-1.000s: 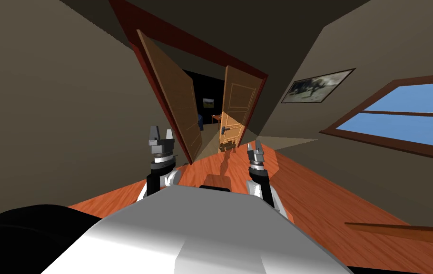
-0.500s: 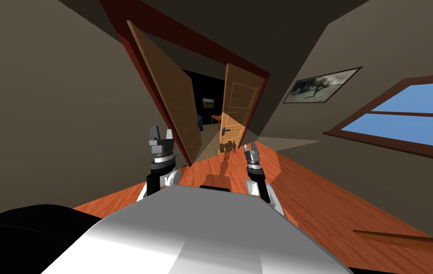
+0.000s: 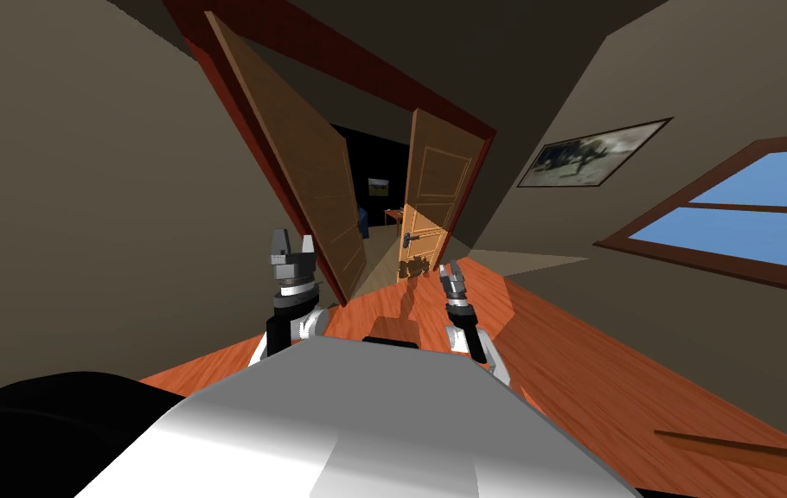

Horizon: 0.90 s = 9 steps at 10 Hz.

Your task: Push the door open

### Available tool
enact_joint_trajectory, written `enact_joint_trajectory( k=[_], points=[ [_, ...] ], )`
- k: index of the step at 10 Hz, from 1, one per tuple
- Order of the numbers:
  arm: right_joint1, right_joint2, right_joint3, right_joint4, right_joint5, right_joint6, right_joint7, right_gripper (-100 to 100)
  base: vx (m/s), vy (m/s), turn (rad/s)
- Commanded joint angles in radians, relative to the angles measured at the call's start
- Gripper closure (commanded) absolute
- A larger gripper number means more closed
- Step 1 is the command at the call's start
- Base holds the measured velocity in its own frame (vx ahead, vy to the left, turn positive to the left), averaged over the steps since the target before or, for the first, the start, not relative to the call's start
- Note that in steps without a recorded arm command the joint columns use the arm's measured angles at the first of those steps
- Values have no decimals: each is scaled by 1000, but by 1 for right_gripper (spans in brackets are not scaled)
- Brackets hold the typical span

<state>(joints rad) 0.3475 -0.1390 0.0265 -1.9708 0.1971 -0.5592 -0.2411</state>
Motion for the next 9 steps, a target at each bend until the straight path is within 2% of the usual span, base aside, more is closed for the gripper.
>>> enact_joint_trajectory(
  k=[1, 9],
  points=[
    [-14, -14, 0, 36, 11, -14, -25, -100, 96, 10, -2],
    [-89, -83, 2, 210, 68, -74, -142, -100, 100, 11, -2]
  ],
)
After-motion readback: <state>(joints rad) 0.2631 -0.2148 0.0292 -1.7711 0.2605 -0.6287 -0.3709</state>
